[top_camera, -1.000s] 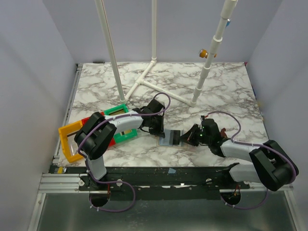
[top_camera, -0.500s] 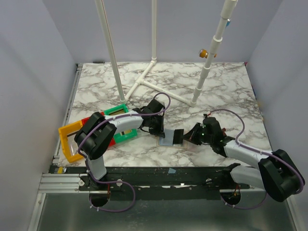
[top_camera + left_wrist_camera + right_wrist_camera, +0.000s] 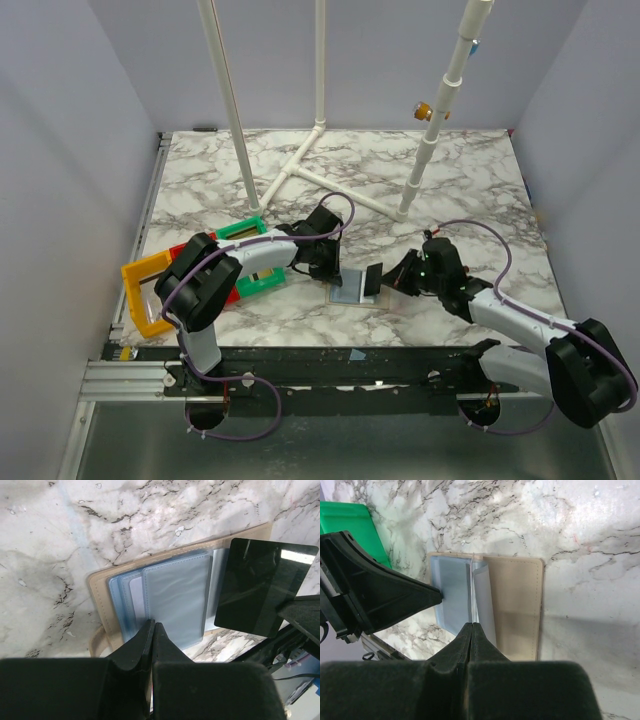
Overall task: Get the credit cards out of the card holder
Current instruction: Remove the credit card from the card holder.
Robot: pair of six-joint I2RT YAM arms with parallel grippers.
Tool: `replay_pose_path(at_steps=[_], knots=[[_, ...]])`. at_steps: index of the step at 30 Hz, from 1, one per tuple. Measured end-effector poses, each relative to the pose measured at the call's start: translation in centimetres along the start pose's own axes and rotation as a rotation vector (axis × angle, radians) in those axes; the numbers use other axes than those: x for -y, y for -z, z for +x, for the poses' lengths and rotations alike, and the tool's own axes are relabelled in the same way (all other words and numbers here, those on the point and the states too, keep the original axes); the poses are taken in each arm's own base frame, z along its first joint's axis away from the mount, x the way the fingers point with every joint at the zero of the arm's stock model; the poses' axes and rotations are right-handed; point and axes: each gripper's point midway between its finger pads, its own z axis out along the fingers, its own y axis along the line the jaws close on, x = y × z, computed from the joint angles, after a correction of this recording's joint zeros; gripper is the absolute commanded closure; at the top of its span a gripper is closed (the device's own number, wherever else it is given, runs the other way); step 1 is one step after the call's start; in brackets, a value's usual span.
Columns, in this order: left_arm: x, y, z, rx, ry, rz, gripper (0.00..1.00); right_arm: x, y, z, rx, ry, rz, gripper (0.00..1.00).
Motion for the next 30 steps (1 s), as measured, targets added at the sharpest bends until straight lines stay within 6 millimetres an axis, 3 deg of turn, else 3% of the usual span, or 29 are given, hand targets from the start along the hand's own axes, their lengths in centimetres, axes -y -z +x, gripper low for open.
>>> replay_pose_path(at_steps=[15, 17, 20, 26, 28, 30], knots=[[-0.9, 1.5, 0.0, 0.009, -0.018, -0.067, 0.97, -1.8, 0.4, -1.3, 0.019, 0.019, -0.025, 0.99], [-0.7, 2.1, -0.3, 0.022, -0.022, -0.067, 0.88, -2.0, 0.5, -1.4, 0.021, 0.021, -0.028, 0.99], [-0.1, 3.2, -1.0, 0.052, -0.034, -0.058, 0.65, -2.1, 0.5, -1.5, 0.018, 0.02, -0.024, 0.99], [0.8, 5.4, -2.1, 0.109, -0.05, -0.025, 0.3, -2.4, 0.7, -1.7, 0.017, 0.021, -0.023, 0.99], [0.9, 5.9, -2.5, 0.122, -0.051, -0.018, 0.21, -2.9, 0.8, -2.0, 0.022, 0.025, -0.03, 0.99], [0.9, 6.9, -3.1, 0.146, -0.047, -0.006, 0.19, -3.6, 1.0, -2.5, 0.03, 0.03, -0.042, 0.99]])
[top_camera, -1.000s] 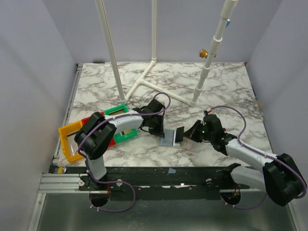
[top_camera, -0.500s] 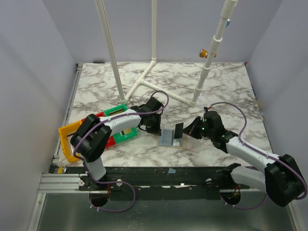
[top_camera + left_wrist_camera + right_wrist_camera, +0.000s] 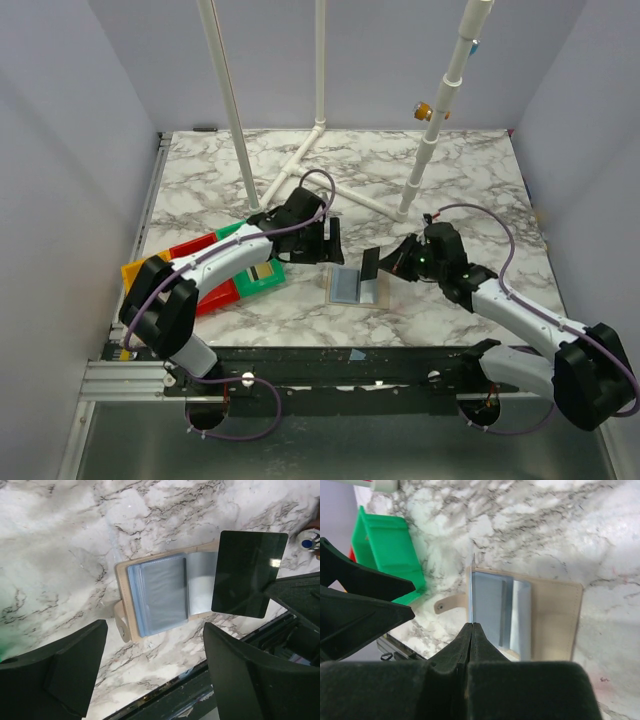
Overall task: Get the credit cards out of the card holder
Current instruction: Remove the credit card from the card holder.
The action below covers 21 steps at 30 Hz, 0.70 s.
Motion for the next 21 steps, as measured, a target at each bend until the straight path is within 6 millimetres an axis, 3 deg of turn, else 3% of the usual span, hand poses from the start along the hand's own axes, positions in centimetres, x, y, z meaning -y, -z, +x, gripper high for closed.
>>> replay_pose_path(at_steps=[7, 15, 21], knots=[[-0.1, 3.6, -1.9, 0.08, 0.042, 0.111, 0.18, -3.8, 0.8, -2.1, 0.026, 0.018, -0.088, 0.99], [1.1, 6.3, -2.5, 0.11, 0.116, 0.319, 0.18, -9.7, 2.3, -4.0, 0.027, 0.027, -0.264, 0.99], [2.7, 8.5, -3.3, 0.142, 0.138, 0.471, 0.22, -12.8, 2.8, -3.8, -0.034, 0.009, -0.403, 0.99]])
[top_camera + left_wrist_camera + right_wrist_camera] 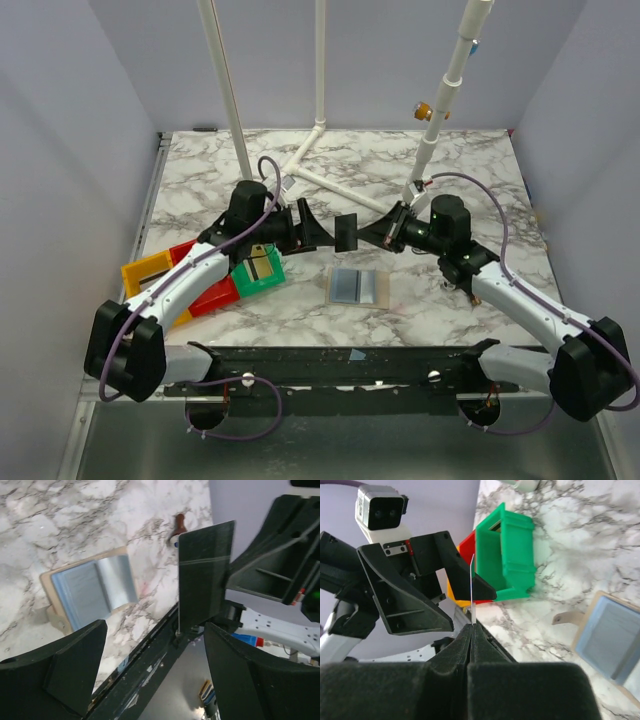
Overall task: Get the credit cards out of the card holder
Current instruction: Remove the credit card from the card holder.
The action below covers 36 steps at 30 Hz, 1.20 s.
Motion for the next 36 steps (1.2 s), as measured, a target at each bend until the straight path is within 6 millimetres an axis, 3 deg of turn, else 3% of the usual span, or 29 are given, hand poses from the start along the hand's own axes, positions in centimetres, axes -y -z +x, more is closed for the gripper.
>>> replay_pose_path(at_steps=[11, 19, 22, 26, 27, 28, 30, 31, 32, 33, 36], knots=[[3.5, 0.4, -0.4, -0.011, 0.044, 0.227, 0.4, -3.4, -0.3, 0.6, -0.072, -0.043, -0.18, 0.99], [5.1, 0.6, -0.7, -0.02, 0.066, 0.31, 0.76, -3.5, -0.2, 0.9, -0.084, -0.05, -0.198, 0.99], [5.6, 0.8, -0.9, -0.021, 0.068, 0.332, 0.97, -3.2, -0.2, 1.1, -0.087, -0.053, -0.194, 0.99], [6.0, 1.0, -0.8, -0.026, 0.068, 0.351, 1.0, -2.9, -0.2, 1.2, -0.092, -0.053, -0.186, 0.99], [6.1, 1.0, -0.9, -0.024, 0.066, 0.355, 1.0, -2.9, -0.2, 1.3, -0.092, -0.052, -0.184, 0.96], [6.1, 1.0, -0.9, -0.023, 0.065, 0.357, 1.0, -2.9, -0.2, 1.3, -0.092, -0.049, -0.185, 0.84], [6.1, 1.0, -0.9, -0.025, 0.064, 0.357, 1.0, -2.7, -0.2, 1.3, -0.092, -0.044, -0.179, 0.35], [6.1, 1.0, -0.9, -0.025, 0.064, 0.357, 1.0, -2.6, -0.3, 1.4, -0.095, -0.046, -0.172, 0.15], [6.1, 1.0, -0.8, -0.026, 0.066, 0.355, 1.0, -2.4, -0.3, 1.4, -0.097, -0.049, -0.164, 0.05], [6.0, 1.0, -0.8, -0.028, 0.067, 0.351, 1.0, -2.2, -0.3, 1.5, -0.097, -0.045, -0.156, 0.0], [5.5, 0.8, -0.5, -0.034, 0.065, 0.331, 1.0, -1.5, -0.4, 1.4, -0.089, -0.031, -0.117, 0.0]])
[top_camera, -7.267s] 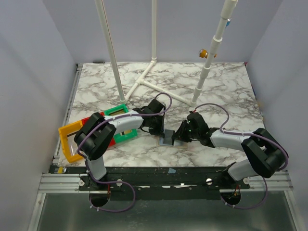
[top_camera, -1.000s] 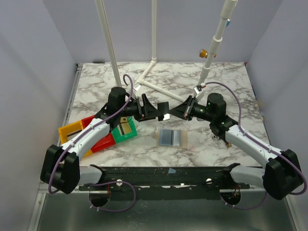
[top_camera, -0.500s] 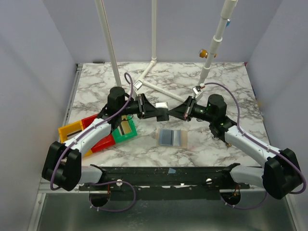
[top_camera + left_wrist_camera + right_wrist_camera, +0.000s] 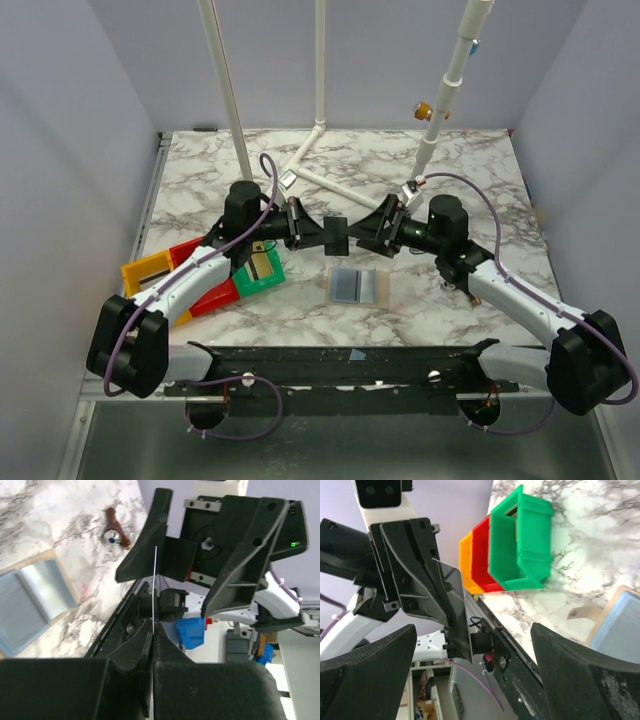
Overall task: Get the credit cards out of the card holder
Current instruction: Remove the credit card from the card holder, then place the credit card in the storage box.
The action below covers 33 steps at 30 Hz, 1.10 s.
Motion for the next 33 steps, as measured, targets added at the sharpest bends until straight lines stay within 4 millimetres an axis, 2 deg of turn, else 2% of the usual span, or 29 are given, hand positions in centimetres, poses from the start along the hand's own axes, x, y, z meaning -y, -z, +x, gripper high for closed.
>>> replay_pose_path(at_steps=[5, 10, 14, 17, 22, 26, 29, 33], knots=[[-1.9, 0.6, 0.2, 0.019, -0.005, -0.126, 1.0, 1.3, 0.5, -0.7, 0.045, 0.029, 0.102, 0.0], [-3.4, 3.0, -0.6, 0.118, -0.067, -0.345, 1.0, 2.8, 1.2, -1.5, 0.09, 0.068, 0.212, 0.0], [-5.1, 6.6, -1.7, 0.233, -0.108, -0.573, 1.0, 4.7, 1.7, -1.6, 0.101, 0.09, 0.302, 0.0], [-7.4, 10.1, -1.7, 0.298, -0.093, -0.757, 1.0, 5.8, 2.1, -1.6, 0.107, 0.104, 0.353, 0.0], [-11.0, 16.1, -1.6, 0.387, -0.033, -1.02, 1.0, 6.6, 2.4, -1.8, 0.117, 0.123, 0.392, 0.0], [-13.1, 20.3, -1.1, 0.449, 0.018, -1.163, 1.0, 6.9, 2.5, -1.8, 0.118, 0.137, 0.408, 0.0], [-13.9, 22.6, -1.1, 0.482, 0.047, -1.231, 1.0, 7.2, 2.6, -1.7, 0.112, 0.142, 0.419, 0.0], [-14.6, 24.5, -1.2, 0.504, 0.07, -1.29, 1.0, 7.3, 2.7, -1.6, 0.106, 0.149, 0.423, 0.0]])
